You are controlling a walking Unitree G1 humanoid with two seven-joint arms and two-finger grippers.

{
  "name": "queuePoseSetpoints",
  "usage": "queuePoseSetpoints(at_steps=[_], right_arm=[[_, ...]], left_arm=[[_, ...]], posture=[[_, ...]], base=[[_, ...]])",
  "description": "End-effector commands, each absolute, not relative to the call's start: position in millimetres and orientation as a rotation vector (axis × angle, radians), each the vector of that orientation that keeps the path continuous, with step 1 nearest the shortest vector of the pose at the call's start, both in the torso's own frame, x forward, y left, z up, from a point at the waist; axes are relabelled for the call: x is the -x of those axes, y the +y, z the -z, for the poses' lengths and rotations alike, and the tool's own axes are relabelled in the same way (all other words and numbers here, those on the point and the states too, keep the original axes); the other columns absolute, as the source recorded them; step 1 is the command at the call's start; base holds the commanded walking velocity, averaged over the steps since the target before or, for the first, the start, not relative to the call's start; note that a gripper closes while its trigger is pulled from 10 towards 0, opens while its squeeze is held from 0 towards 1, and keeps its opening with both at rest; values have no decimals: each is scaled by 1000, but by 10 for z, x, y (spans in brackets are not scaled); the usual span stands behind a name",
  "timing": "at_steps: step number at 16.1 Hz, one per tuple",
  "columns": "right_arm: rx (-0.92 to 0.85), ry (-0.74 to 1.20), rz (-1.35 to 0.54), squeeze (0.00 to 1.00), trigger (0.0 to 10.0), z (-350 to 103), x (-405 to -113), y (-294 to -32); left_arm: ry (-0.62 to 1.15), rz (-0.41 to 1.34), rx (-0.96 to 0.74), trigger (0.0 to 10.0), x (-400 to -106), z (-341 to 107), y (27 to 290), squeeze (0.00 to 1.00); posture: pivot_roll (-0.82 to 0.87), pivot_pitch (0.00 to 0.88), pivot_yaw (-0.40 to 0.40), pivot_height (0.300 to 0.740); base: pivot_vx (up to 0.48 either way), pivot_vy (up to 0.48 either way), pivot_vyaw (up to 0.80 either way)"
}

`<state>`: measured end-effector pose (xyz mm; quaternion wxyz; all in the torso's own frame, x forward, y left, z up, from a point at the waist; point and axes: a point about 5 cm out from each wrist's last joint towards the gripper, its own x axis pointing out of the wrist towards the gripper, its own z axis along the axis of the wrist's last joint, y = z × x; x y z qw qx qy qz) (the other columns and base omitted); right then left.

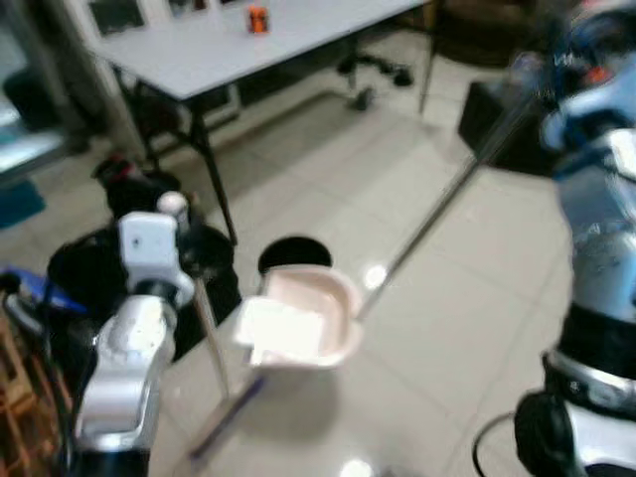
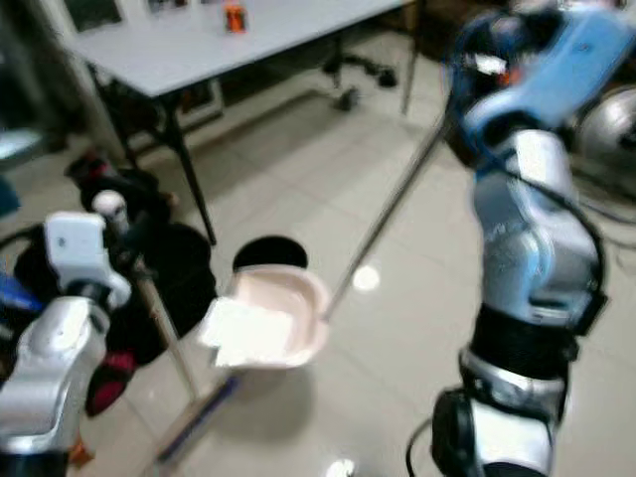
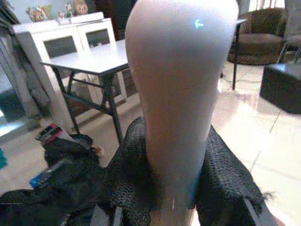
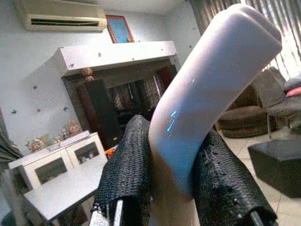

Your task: Sweep floor

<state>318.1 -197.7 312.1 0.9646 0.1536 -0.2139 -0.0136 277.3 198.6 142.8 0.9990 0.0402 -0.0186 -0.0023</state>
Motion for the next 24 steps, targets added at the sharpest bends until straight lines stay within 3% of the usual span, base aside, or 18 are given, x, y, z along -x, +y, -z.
queuePoseSetpoints(at_steps=[1,24], right_arm=[[-332,-499,-3,0,10000,-3243,-3138,-1904],[-307,-528,20,0,10000,-3264,-3127,-1941]], left_arm=[[-78,-4,-97,10000,-2783,-1529,2032,0],[-85,3,-87,10000,-2807,-1530,2024,0]], posture=[[-35,9,42,740],[-39,0,47,740]], base=[[386,0,0],[388,0,0]])
